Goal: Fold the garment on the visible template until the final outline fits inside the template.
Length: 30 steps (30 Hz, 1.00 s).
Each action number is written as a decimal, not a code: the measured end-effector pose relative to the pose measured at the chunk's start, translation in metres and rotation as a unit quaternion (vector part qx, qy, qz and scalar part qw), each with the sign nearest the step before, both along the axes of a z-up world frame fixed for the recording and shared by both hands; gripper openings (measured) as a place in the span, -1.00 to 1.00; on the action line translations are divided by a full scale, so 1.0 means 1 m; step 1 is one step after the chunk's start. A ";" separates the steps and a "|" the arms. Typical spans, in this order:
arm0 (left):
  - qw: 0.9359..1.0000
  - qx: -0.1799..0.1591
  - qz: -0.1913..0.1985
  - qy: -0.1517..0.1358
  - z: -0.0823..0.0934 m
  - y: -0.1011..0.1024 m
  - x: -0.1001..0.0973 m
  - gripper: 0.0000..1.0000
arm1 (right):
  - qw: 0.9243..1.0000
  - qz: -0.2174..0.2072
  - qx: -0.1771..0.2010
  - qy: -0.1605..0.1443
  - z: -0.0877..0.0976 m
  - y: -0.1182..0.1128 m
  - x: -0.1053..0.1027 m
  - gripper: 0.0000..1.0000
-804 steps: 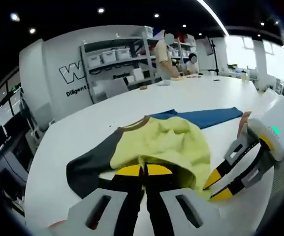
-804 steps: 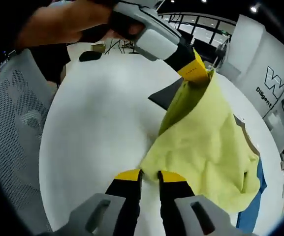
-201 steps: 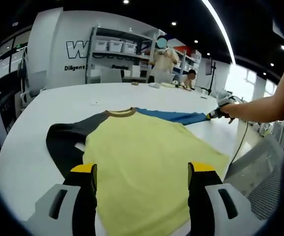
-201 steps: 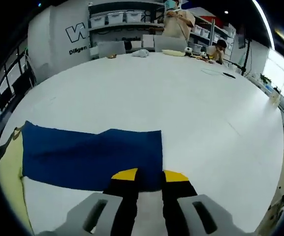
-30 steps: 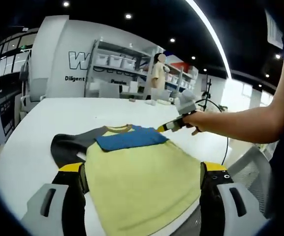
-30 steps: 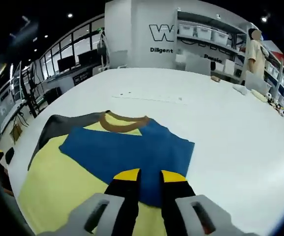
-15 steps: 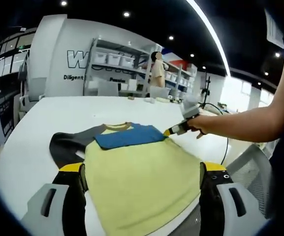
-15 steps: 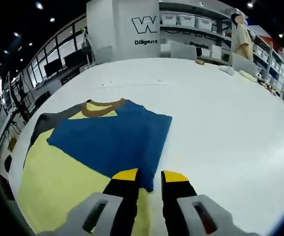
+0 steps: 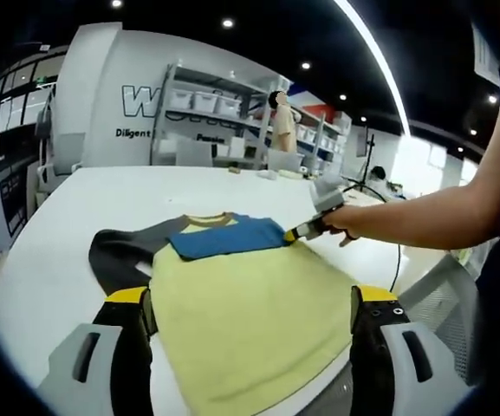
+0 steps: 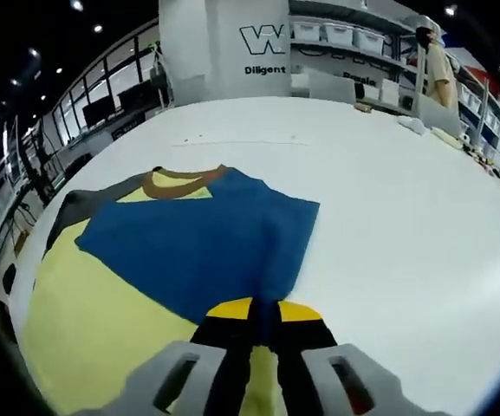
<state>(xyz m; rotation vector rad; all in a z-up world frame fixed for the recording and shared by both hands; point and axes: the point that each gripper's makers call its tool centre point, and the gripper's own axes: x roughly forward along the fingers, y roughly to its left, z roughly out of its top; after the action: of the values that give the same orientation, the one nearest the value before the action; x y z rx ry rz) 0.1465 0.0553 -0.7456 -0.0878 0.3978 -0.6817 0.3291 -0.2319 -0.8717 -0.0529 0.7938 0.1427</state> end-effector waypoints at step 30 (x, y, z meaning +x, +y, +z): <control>1.000 0.014 0.000 0.011 -0.007 0.000 -0.001 0.79 | 0.997 -0.026 -0.067 -0.017 0.015 -0.064 0.000 -0.98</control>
<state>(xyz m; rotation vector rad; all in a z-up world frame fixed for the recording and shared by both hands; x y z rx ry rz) 0.1455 0.0557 -0.7523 -0.0694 0.4271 -0.6757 0.3290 -0.2959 -0.8569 -0.1620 0.7698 0.0396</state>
